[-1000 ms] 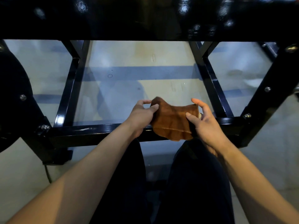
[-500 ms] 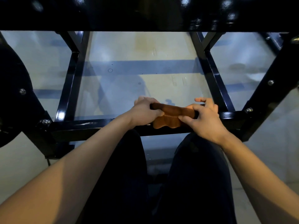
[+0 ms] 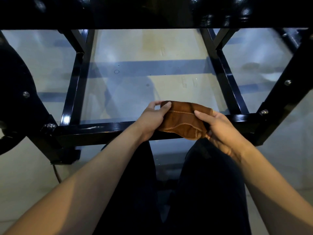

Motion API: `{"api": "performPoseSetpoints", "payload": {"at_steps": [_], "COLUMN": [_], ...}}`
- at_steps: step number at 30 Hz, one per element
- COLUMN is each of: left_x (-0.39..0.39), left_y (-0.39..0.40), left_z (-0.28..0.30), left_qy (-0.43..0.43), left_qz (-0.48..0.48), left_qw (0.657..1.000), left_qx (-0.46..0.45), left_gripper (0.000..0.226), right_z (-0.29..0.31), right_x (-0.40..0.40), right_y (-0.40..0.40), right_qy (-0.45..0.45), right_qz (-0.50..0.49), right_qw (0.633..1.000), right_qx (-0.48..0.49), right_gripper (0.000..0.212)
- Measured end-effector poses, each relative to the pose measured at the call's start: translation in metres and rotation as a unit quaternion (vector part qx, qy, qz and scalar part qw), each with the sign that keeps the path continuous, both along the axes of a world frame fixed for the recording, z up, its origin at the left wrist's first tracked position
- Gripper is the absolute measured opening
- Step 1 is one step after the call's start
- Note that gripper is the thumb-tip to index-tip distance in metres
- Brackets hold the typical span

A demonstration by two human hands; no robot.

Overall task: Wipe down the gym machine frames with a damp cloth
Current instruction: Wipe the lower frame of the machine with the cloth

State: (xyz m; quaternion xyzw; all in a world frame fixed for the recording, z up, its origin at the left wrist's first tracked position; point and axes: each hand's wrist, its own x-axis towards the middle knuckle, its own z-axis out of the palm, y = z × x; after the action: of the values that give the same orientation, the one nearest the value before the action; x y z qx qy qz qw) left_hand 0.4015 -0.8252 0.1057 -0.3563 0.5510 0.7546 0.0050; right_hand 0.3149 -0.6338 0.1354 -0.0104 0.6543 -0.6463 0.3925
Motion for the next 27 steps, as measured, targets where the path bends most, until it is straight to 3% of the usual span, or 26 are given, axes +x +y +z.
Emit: {"api": "performPoseSetpoints", "payload": {"at_steps": [3, 4, 6, 9, 12, 16, 19, 22, 25, 27], "left_x": [-0.002, -0.002, -0.002, -0.006, -0.004, 0.002, 0.005, 0.004, -0.001, -0.006], "left_y": [0.01, 0.014, 0.023, 0.029, 0.033, 0.037, 0.036, 0.036, 0.039, 0.036], "left_z": [-0.005, -0.004, 0.005, 0.004, 0.002, -0.001, -0.006, -0.004, -0.011, -0.023], "left_qy": [-0.006, 0.01, 0.037, 0.011, 0.009, 0.028, 0.041, 0.034, 0.023, 0.009], "left_qz": [0.001, -0.006, -0.042, -0.061, -0.068, -0.061, -0.093, -0.125, -0.121, -0.078], "left_qw": [0.974, 0.971, 0.987, 0.998, 0.996, 0.996, 0.991, 0.988, 0.992, 0.994], "left_qx": [-0.225, -0.238, -0.153, 0.033, 0.061, 0.058, 0.082, 0.08, 0.022, -0.081], "left_gripper": [0.027, 0.022, 0.031, 0.072, 0.095, 0.064, 0.055, 0.056, 0.052, 0.042], "right_z": [-0.002, -0.002, -0.004, -0.002, -0.005, -0.02, -0.018, -0.009, -0.017, -0.027], "right_x": [0.01, 0.014, 0.022, 0.034, 0.037, 0.027, 0.027, 0.031, 0.031, 0.022], "right_y": [-0.008, -0.012, -0.018, -0.024, -0.023, -0.021, -0.02, -0.016, -0.016, -0.012], "right_qy": [0.154, 0.207, 0.246, 0.191, 0.153, 0.17, -0.01, -0.09, -0.072, -0.008], "right_qz": [-0.017, -0.016, -0.002, 0.013, 0.049, 0.006, -0.012, 0.005, -0.034, -0.079], "right_qw": [0.985, 0.973, 0.964, 0.981, 0.986, 0.976, 1.0, 0.996, 0.996, 0.997], "right_qx": [0.071, 0.097, 0.105, 0.042, 0.048, 0.133, 0.027, -0.028, -0.03, 0.003], "right_gripper": [0.023, 0.021, 0.022, 0.019, 0.034, 0.051, 0.055, 0.048, 0.034, 0.025]}}
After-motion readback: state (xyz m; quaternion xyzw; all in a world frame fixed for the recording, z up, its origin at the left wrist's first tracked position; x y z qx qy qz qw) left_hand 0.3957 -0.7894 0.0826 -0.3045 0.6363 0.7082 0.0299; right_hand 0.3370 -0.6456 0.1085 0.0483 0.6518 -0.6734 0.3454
